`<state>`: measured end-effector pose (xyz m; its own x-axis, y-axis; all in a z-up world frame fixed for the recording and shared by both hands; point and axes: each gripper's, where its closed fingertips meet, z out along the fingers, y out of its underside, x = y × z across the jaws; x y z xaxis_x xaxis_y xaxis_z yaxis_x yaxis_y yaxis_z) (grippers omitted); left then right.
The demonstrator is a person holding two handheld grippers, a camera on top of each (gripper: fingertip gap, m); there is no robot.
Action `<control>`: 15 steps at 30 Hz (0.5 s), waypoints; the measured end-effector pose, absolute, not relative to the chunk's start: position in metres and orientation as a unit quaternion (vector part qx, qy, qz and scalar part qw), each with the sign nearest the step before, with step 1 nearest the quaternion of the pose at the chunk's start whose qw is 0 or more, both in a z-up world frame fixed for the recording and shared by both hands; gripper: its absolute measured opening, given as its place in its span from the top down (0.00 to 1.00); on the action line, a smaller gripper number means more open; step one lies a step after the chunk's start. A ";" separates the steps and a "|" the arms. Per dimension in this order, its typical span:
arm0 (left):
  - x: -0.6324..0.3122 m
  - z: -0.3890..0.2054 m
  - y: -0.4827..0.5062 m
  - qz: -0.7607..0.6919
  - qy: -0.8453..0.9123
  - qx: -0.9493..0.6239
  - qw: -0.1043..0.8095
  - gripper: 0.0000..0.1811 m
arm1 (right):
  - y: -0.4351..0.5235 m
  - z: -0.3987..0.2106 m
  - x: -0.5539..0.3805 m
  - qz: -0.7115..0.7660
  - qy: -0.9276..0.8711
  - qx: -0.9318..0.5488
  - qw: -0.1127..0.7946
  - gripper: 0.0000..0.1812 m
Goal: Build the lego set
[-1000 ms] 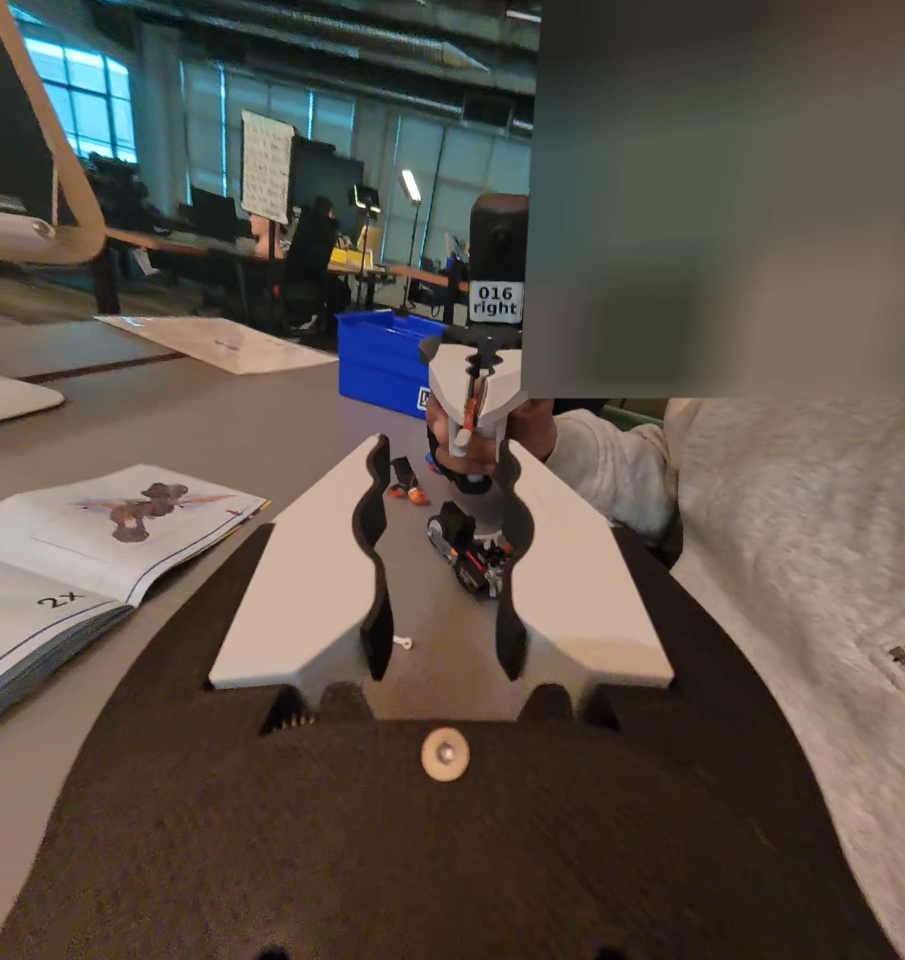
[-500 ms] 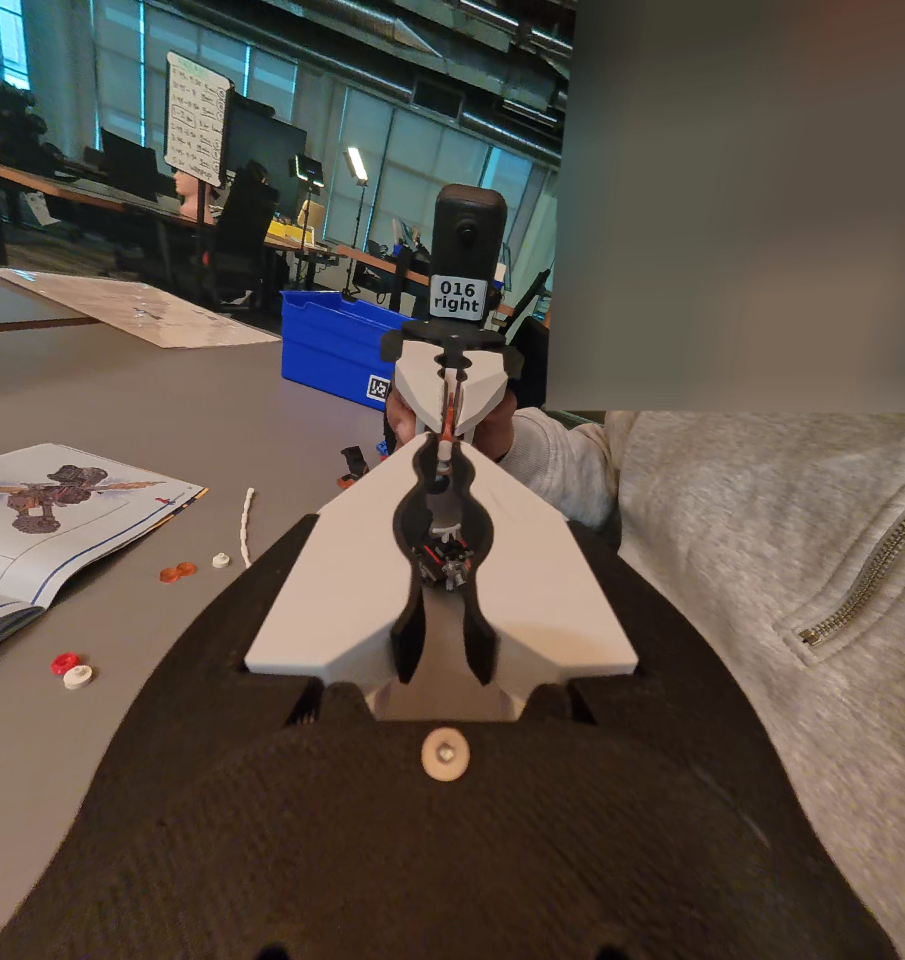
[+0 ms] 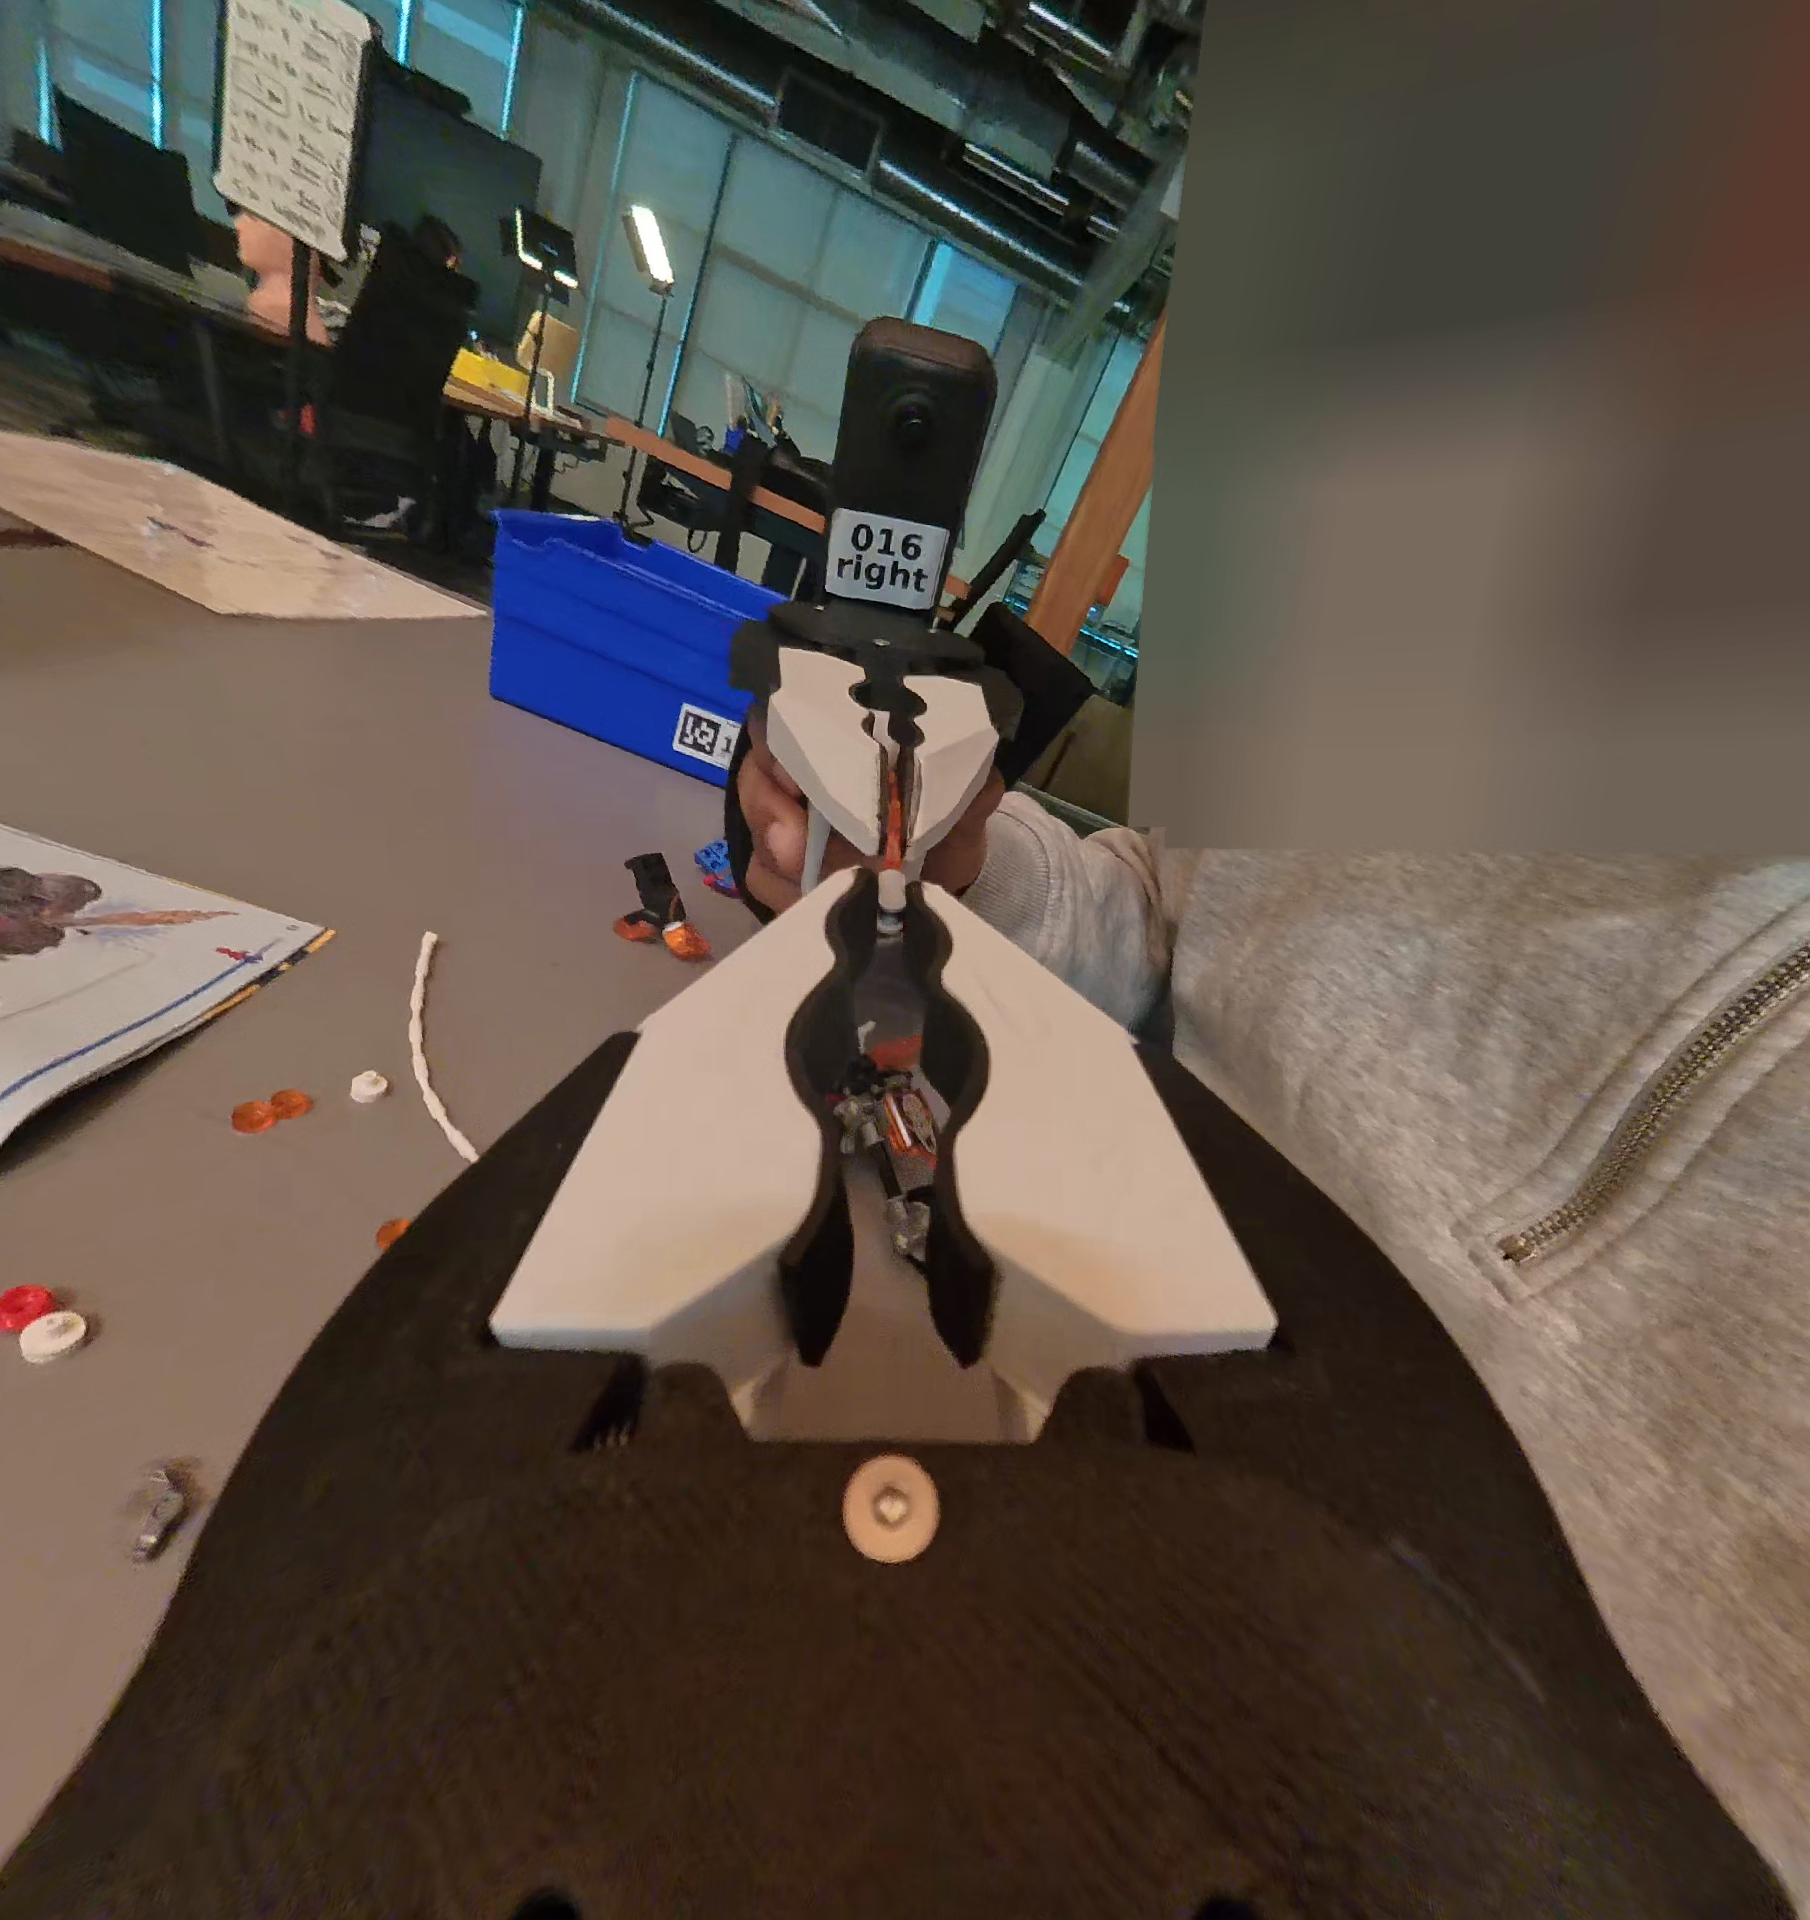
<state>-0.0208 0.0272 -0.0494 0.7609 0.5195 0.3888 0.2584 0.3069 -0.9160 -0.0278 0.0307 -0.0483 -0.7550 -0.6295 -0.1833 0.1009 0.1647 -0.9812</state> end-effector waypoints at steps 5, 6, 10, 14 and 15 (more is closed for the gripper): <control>-0.022 -0.054 0.027 0.083 -0.343 -0.589 0.727 0.99 | 0.030 -0.052 -0.028 -0.608 0.713 -0.184 0.296 1.00; -0.021 -0.054 0.027 0.081 -0.344 -0.590 0.726 0.99 | 0.030 -0.053 -0.028 -0.606 0.714 -0.183 0.299 1.00; -0.022 -0.056 0.027 0.079 -0.348 -0.592 0.722 0.99 | 0.029 -0.054 -0.029 -0.603 0.715 -0.175 0.309 1.00; -0.023 -0.057 0.026 0.082 -0.352 -0.592 0.720 0.99 | 0.028 -0.055 -0.030 -0.599 0.716 -0.163 0.319 1.00; -0.023 -0.057 0.026 0.081 -0.352 -0.592 0.720 0.99 | 0.028 -0.056 -0.029 -0.599 0.716 -0.164 0.319 1.00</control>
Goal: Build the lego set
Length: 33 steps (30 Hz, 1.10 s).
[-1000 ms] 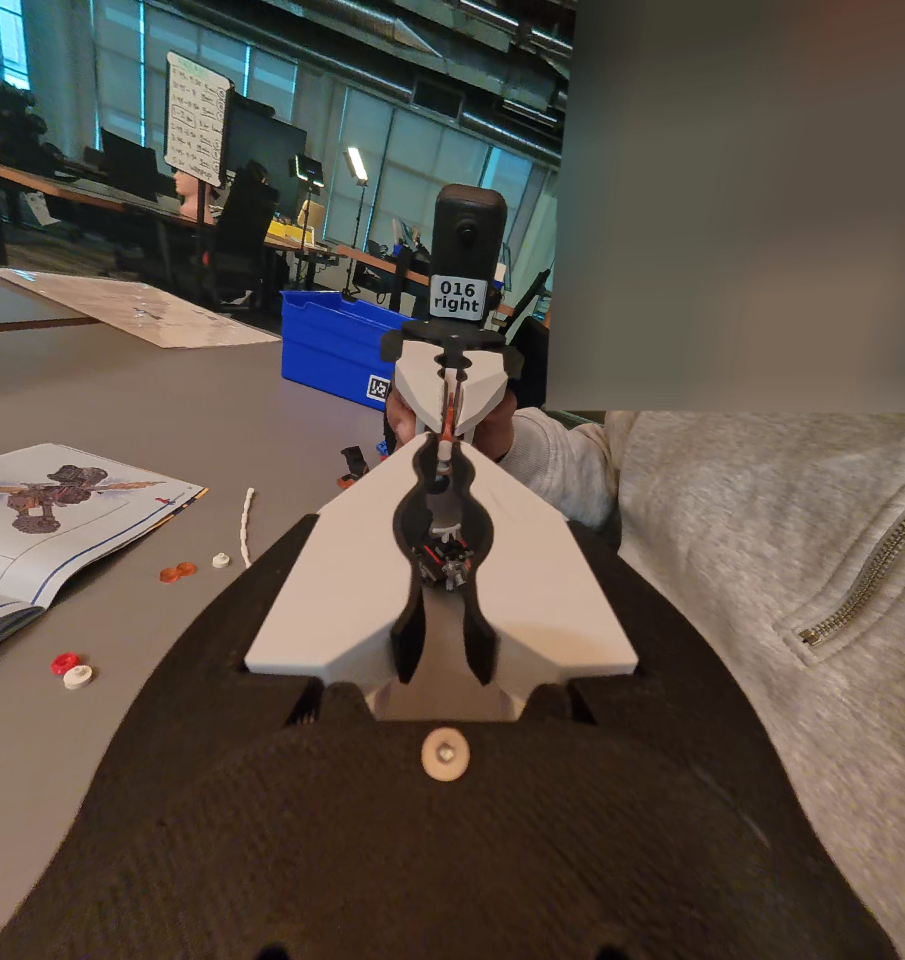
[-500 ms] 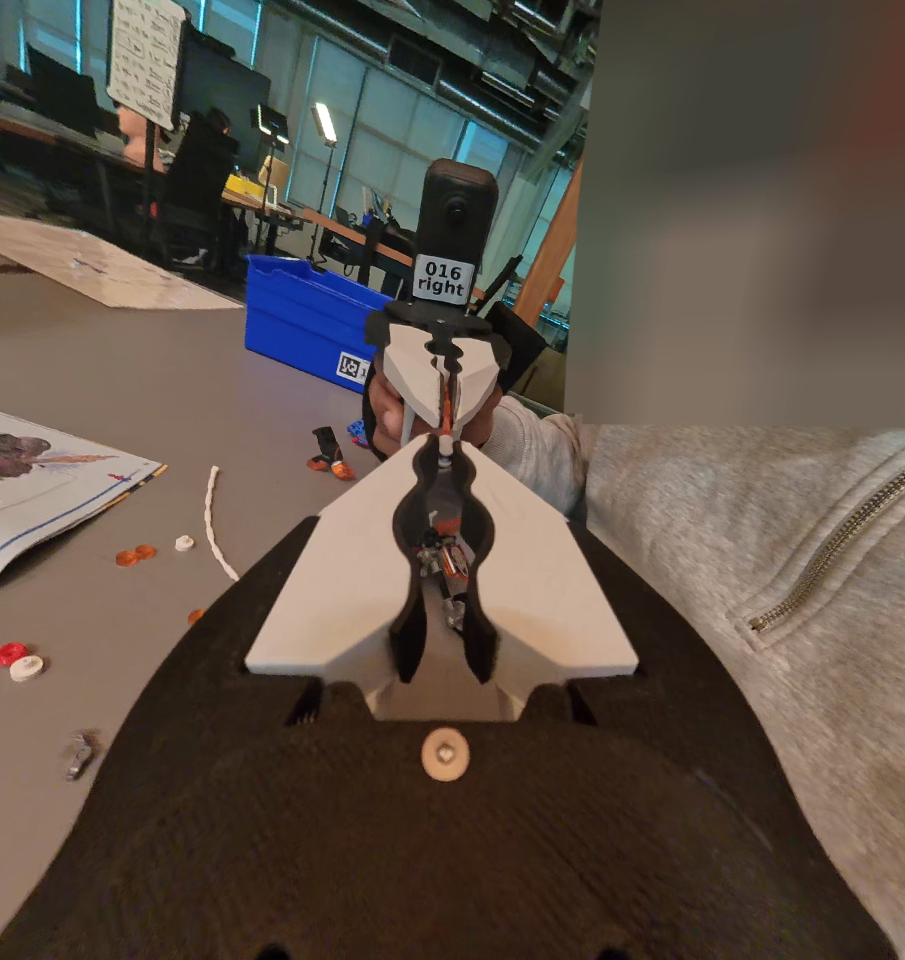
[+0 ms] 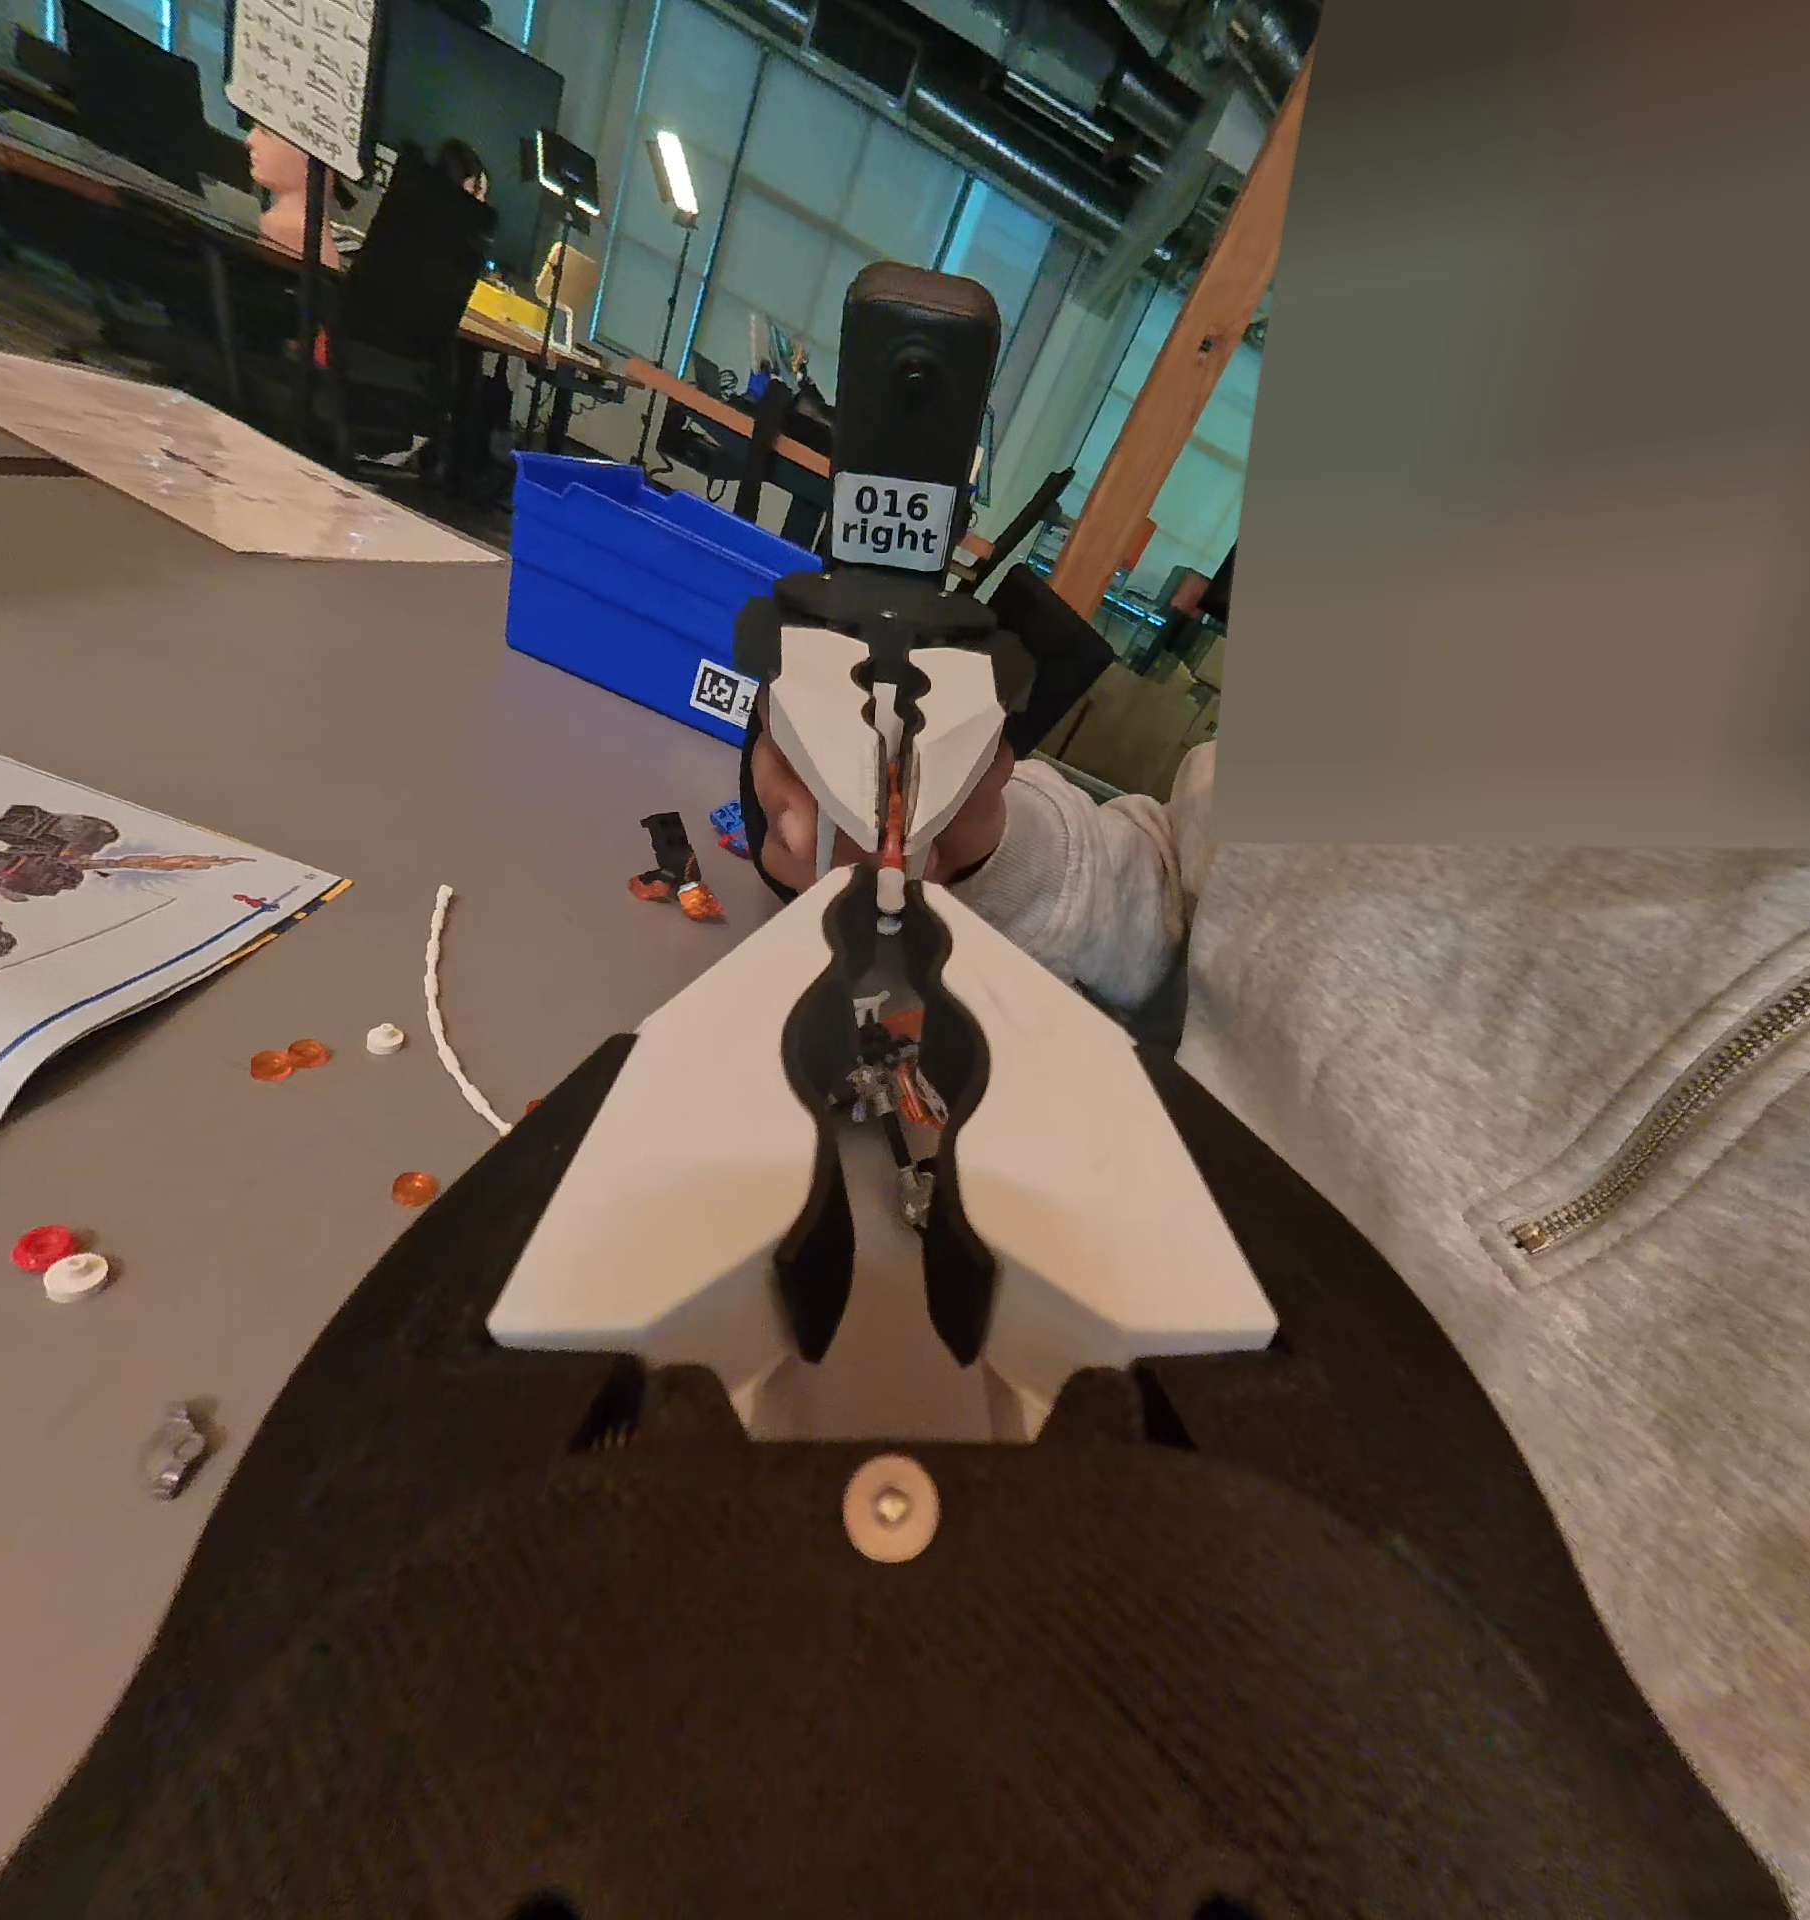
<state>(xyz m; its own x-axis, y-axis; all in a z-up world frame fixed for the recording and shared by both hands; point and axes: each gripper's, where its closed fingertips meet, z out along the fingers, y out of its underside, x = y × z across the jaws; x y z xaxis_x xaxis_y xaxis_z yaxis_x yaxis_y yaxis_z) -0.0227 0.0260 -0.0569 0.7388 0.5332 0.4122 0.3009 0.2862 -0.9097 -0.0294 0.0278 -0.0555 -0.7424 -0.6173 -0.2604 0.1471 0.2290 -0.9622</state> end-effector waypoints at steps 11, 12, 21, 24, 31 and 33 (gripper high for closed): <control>-0.033 -0.053 0.018 0.130 -0.369 -0.567 0.725 0.97 | 0.022 -0.053 -0.040 -0.616 0.718 -0.148 0.288 1.00; -0.035 -0.054 0.017 0.136 -0.374 -0.567 0.721 0.94 | 0.021 -0.053 -0.043 -0.621 0.720 -0.149 0.273 1.00; -0.039 -0.060 0.015 0.158 -0.383 -0.577 0.704 0.85 | 0.023 -0.045 -0.059 -0.644 0.710 -0.128 0.255 1.00; -0.037 -0.060 0.020 0.148 -0.377 -0.581 0.706 0.87 | 0.018 -0.050 -0.060 -0.644 0.717 -0.118 0.240 1.00; -0.041 -0.061 0.015 0.148 -0.394 -0.565 0.710 0.86 | 0.008 -0.065 -0.059 -0.636 0.748 -0.154 0.110 1.00; -0.044 -0.065 0.013 0.139 -0.408 -0.561 0.707 0.86 | 0.005 -0.068 -0.060 -0.633 0.753 -0.170 0.057 1.00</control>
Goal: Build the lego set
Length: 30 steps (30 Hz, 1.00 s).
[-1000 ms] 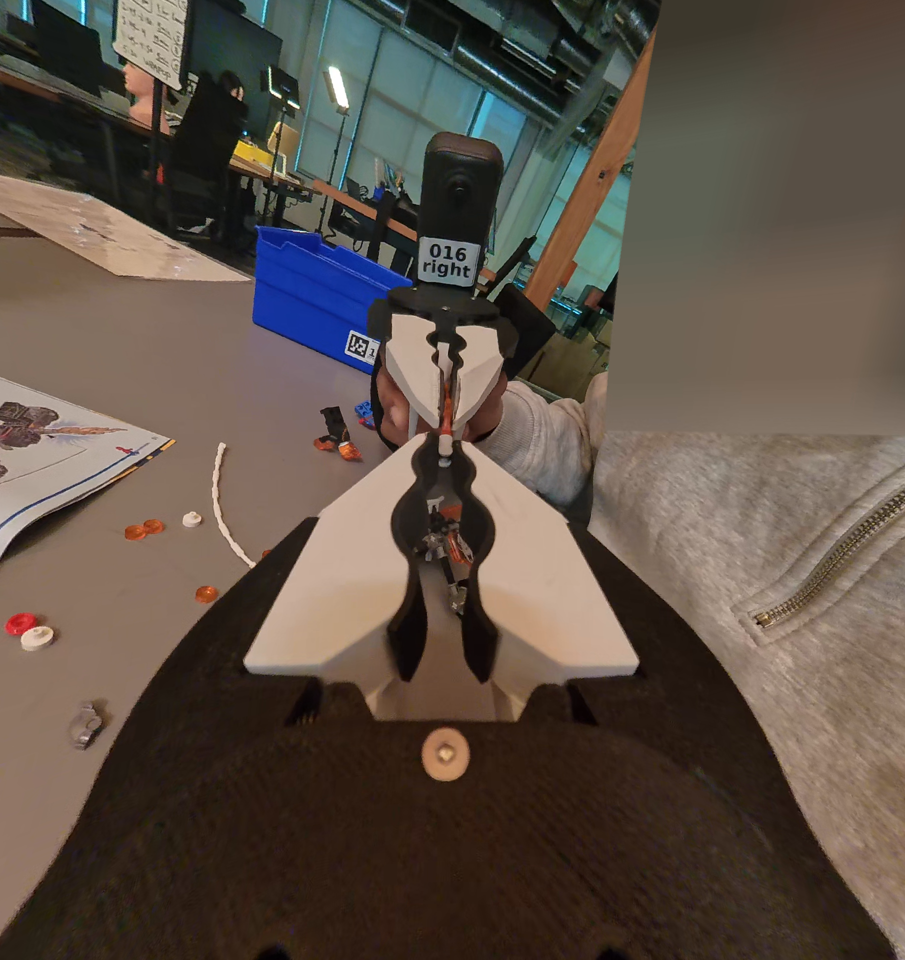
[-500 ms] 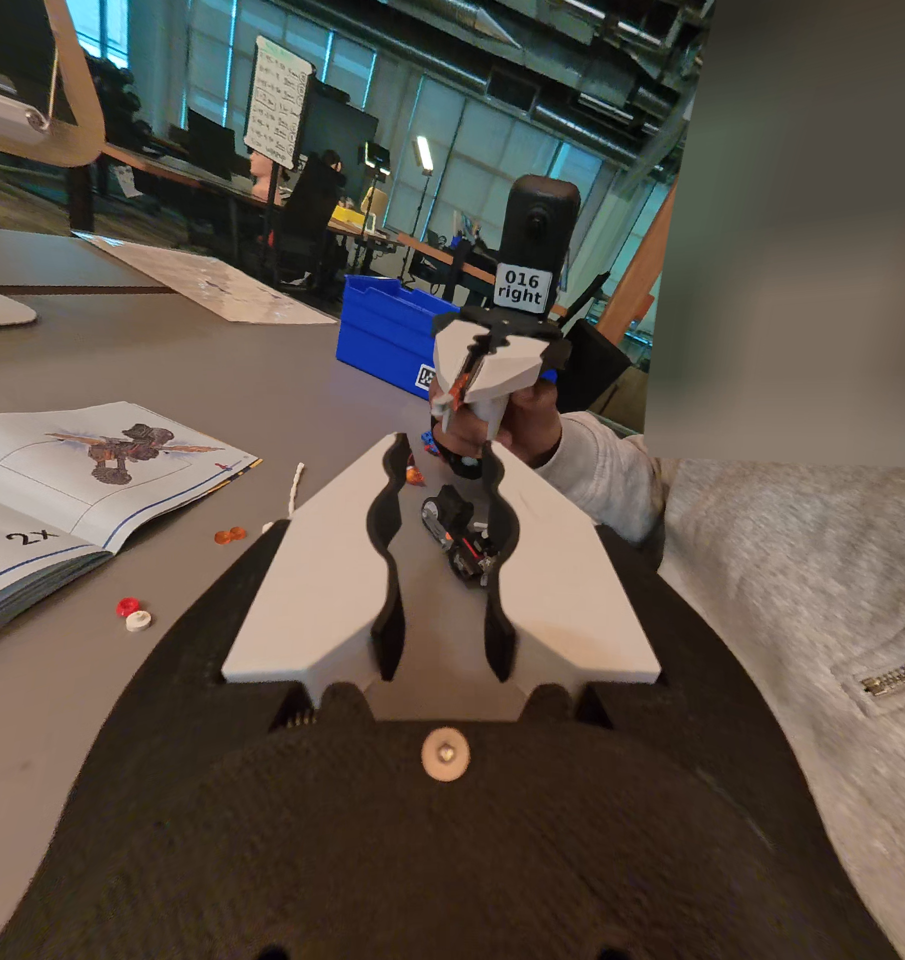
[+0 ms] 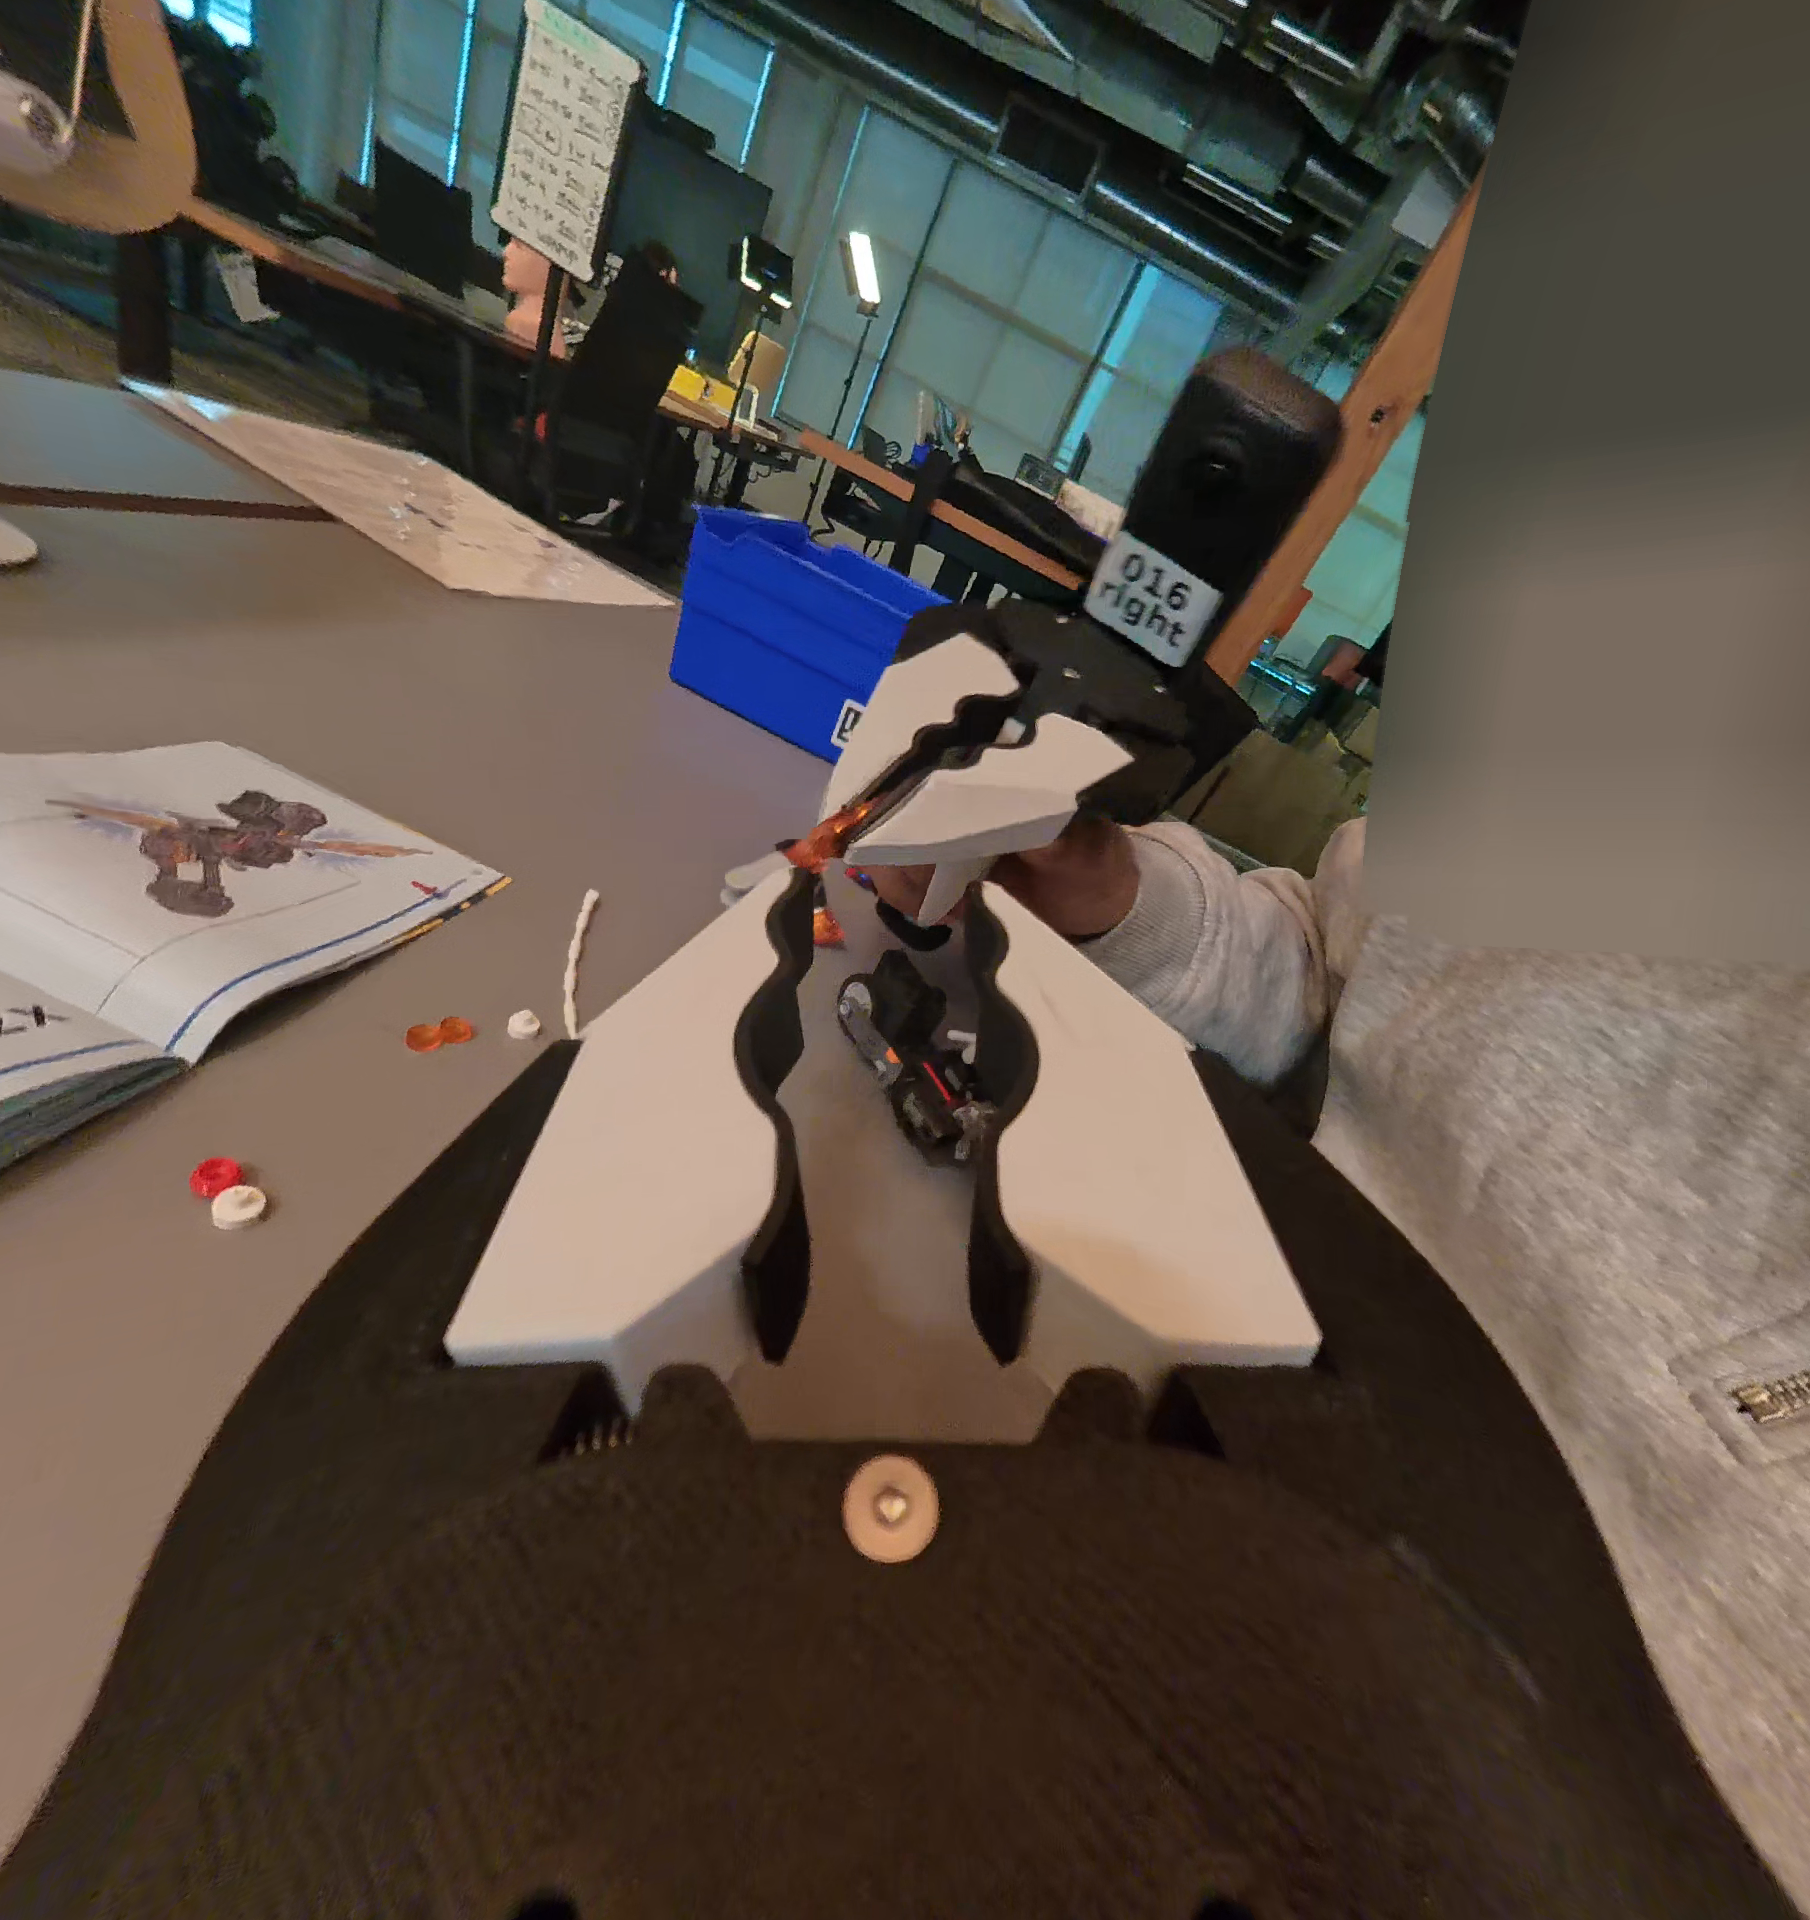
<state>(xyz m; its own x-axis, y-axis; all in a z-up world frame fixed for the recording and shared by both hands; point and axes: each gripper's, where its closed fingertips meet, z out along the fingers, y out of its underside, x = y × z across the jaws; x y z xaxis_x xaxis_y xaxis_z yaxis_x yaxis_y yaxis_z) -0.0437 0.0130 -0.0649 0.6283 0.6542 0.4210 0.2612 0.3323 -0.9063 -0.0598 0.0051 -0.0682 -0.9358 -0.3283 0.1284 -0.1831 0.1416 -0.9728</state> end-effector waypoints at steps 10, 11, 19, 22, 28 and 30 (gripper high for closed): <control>-0.050 -0.074 0.014 0.005 -0.457 -0.512 0.727 0.82 | -0.002 -0.081 -0.054 -0.589 0.740 -0.274 -0.174 0.97; -0.050 -0.073 0.014 -0.010 -0.458 -0.505 0.732 0.83 | -0.002 -0.083 -0.052 -0.582 0.736 -0.289 -0.192 0.95; -0.052 -0.074 0.006 0.001 -0.469 -0.497 0.730 0.97 | -0.003 -0.085 -0.042 -0.564 0.717 -0.328 -0.245 0.88; -0.052 -0.073 0.004 0.011 -0.469 -0.497 0.730 0.98 | -0.002 -0.087 -0.039 -0.564 0.720 -0.332 -0.232 0.88; -0.051 -0.073 0.006 0.013 -0.464 -0.502 0.730 0.99 | -0.001 -0.093 -0.031 -0.560 0.726 -0.341 -0.207 0.90; -0.052 -0.075 0.005 0.022 -0.467 -0.509 0.723 1.00 | -0.001 -0.093 -0.030 -0.561 0.726 -0.342 -0.201 0.91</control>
